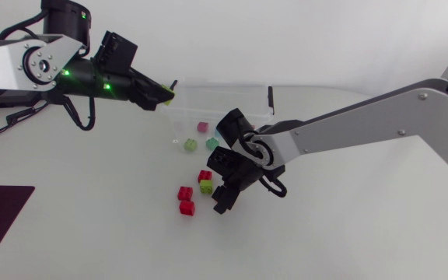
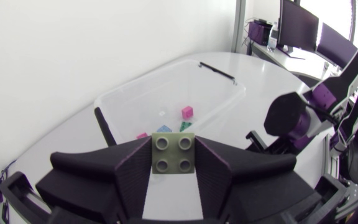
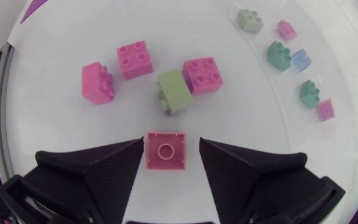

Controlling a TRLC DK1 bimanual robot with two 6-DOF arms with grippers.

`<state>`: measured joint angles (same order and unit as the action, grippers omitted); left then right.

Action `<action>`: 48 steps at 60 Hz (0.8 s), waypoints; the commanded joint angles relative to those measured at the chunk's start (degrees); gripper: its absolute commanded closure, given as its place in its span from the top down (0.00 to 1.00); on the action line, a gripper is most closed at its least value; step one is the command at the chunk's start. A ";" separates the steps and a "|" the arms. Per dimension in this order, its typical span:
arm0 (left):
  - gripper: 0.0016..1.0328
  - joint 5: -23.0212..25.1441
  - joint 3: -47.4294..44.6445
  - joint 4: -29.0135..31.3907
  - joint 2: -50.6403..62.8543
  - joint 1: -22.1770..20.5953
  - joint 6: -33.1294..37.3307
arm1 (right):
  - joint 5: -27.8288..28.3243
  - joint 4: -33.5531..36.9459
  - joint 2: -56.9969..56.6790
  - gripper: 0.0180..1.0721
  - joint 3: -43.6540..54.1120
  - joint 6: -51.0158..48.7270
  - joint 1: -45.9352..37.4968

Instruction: Pick up the duplo bricks and place them in the container

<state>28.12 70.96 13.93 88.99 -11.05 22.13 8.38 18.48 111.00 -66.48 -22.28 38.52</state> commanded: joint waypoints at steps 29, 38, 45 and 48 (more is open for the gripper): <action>0.50 -6.41 11.66 -10.68 16.48 -4.68 -12.11 | 0.58 6.83 -10.72 0.35 1.88 -2.06 -3.19; 0.83 -9.66 14.21 -12.26 20.08 -5.04 -12.64 | 0.58 9.03 -14.85 0.35 -0.32 -2.59 -5.83; 0.91 -10.72 11.92 -13.85 18.06 -4.95 -13.43 | 1.20 10.96 -16.87 0.35 -3.75 -3.12 -8.55; 0.91 -10.63 10.52 -14.11 16.21 -4.68 -13.17 | 1.29 11.40 -16.87 0.35 -5.50 -3.21 -9.52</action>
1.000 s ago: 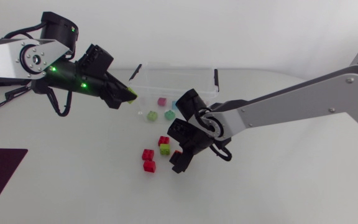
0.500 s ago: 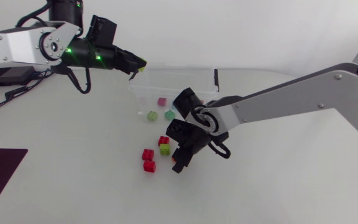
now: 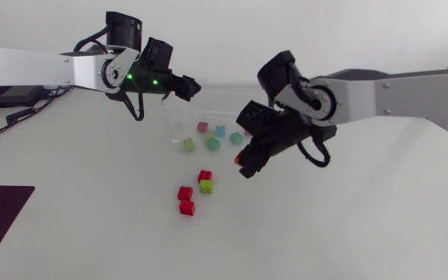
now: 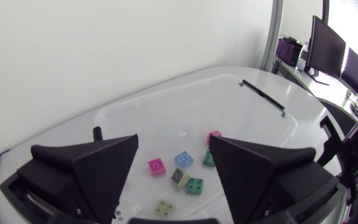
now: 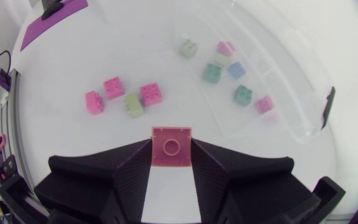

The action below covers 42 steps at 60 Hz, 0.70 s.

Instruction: Pick up the duplo bricks and place them in the container

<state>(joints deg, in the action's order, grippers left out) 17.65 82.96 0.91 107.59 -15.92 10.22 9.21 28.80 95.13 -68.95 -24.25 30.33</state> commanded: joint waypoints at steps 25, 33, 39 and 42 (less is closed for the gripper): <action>0.90 5.91 -26.53 10.69 -23.66 2.21 20.54 | 2.92 0.56 5.68 0.35 -20.70 0.34 -8.00; 0.90 6.43 -30.49 12.63 -21.19 3.35 27.49 | 3.00 -1.02 9.55 0.35 -25.01 1.40 -8.44; 0.91 6.96 -30.66 14.65 -17.94 3.62 31.71 | 3.00 -1.29 13.06 0.35 -28.35 2.01 -8.71; 0.91 7.05 -30.58 15.35 -16.45 3.62 33.99 | 2.92 -1.46 15.17 0.35 -30.28 2.28 -8.79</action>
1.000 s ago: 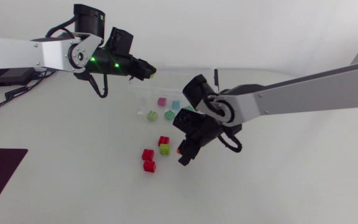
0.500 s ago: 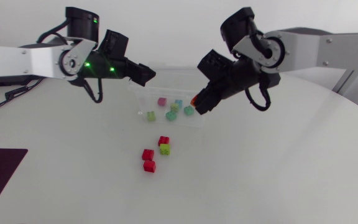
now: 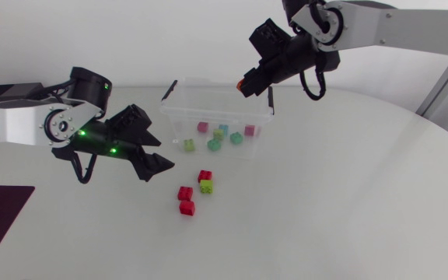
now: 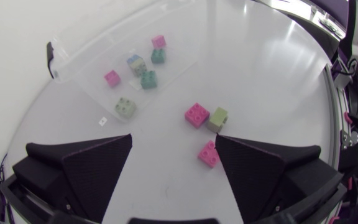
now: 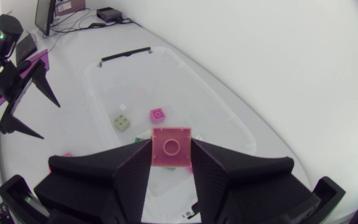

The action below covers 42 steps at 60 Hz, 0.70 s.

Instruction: Pick up the duplo bricks and place them in the container

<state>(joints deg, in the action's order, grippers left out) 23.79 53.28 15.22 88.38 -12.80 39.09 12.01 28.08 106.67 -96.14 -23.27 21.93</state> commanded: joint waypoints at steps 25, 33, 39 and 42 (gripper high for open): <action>0.91 0.82 2.97 5.61 14.37 -1.27 20.32 | -1.73 -1.09 13.65 0.93 -13.29 3.14 0.04; 0.90 0.82 3.85 6.13 15.51 -2.06 22.87 | -1.73 -1.71 7.67 0.93 -7.22 2.96 1.27; 0.90 0.91 5.00 6.84 17.09 -2.85 24.19 | -1.64 -2.76 2.22 0.93 -0.37 2.52 2.76; 0.90 0.91 5.52 6.84 17.88 -3.20 24.45 | -1.38 -2.94 -0.15 0.93 2.80 2.35 3.55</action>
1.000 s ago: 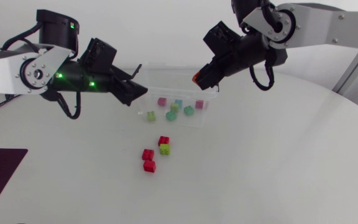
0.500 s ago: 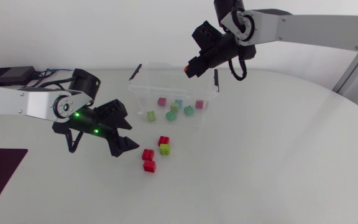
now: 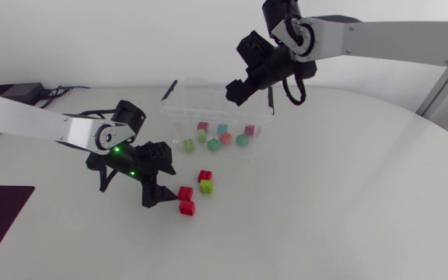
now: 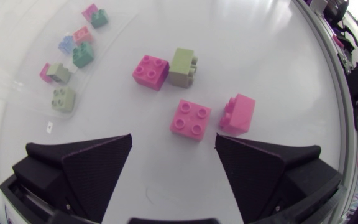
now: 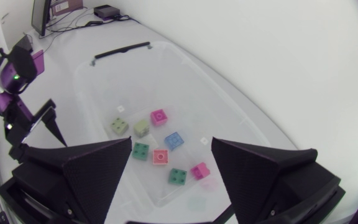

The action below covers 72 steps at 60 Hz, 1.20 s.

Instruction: Pick up the duplo bricks and place them in the container

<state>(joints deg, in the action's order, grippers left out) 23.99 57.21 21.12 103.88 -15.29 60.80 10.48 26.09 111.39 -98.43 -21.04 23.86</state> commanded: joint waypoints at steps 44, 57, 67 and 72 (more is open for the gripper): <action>0.35 2.03 4.05 2.69 6.60 -3.78 4.86 | 3.41 -4.73 -9.35 0.93 33.66 -8.93 10.60; 0.15 3.17 4.75 8.32 5.81 -1.85 6.35 | 3.49 -4.55 -3.64 0.93 30.49 -9.99 12.00; 0.14 5.19 4.66 10.96 -0.52 2.54 7.06 | 3.41 -2.62 0.40 0.92 25.57 -10.52 13.15; 0.15 5.81 4.66 11.57 -3.59 3.95 6.70 | 3.41 -1.48 1.46 0.92 23.64 -10.52 13.67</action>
<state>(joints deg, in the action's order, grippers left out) 28.49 60.86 31.68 104.53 -12.49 66.06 13.72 23.16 111.09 -72.25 -30.28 36.75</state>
